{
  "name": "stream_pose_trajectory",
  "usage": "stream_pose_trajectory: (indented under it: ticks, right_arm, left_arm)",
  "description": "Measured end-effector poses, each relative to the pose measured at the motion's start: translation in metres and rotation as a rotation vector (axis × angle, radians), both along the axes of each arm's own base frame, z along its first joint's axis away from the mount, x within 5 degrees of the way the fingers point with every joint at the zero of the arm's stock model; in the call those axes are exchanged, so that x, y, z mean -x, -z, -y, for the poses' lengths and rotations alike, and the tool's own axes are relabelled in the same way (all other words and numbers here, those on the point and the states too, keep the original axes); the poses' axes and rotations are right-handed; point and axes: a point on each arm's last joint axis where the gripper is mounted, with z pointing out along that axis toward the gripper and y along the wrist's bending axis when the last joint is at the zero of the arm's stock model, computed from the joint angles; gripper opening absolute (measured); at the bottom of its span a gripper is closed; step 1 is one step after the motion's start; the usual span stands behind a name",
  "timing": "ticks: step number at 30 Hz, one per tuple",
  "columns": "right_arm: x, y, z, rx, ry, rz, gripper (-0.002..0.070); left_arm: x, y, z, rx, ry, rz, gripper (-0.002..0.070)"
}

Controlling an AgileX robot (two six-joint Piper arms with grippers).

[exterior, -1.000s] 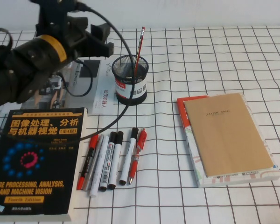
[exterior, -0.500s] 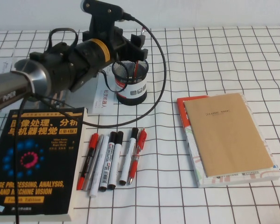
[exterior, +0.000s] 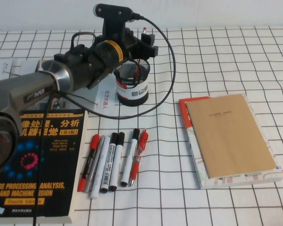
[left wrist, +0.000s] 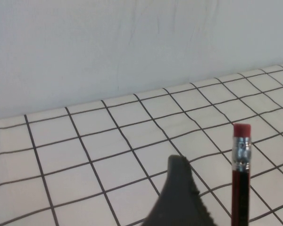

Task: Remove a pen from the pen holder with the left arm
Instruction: 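Take a marker out of the pen holder and lay it on the table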

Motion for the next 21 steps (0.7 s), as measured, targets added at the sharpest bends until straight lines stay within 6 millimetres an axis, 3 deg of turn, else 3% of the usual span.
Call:
stream_pose_trajectory:
  ticks: [6, 9, 13, 15, 21]
  right_arm:
    - [0.000, 0.000, 0.000, 0.000, 0.000, 0.000, -0.0016]
    - [0.000, 0.000, 0.000, 0.000, 0.000, 0.000, -0.0017]
    - [0.000, 0.000, 0.000, 0.000, 0.000, 0.000, -0.0016]
    - [0.000, 0.000, 0.000, 0.000, 0.000, 0.000, -0.0017]
    - [0.000, 0.000, 0.000, 0.000, 0.000, 0.000, -0.0017]
  left_arm:
    - [-0.008, 0.011, 0.004, 0.047, -0.015, -0.036, 0.0412]
    - [-0.009, 0.011, 0.004, 0.048, -0.016, -0.038, 0.0306]
    - [-0.010, 0.008, 0.005, 0.043, -0.010, -0.022, 0.0098]
    - [-0.010, 0.007, 0.005, 0.041, -0.006, -0.016, 0.0045]
    - [-0.009, 0.004, 0.005, 0.034, -0.004, -0.010, 0.0032]
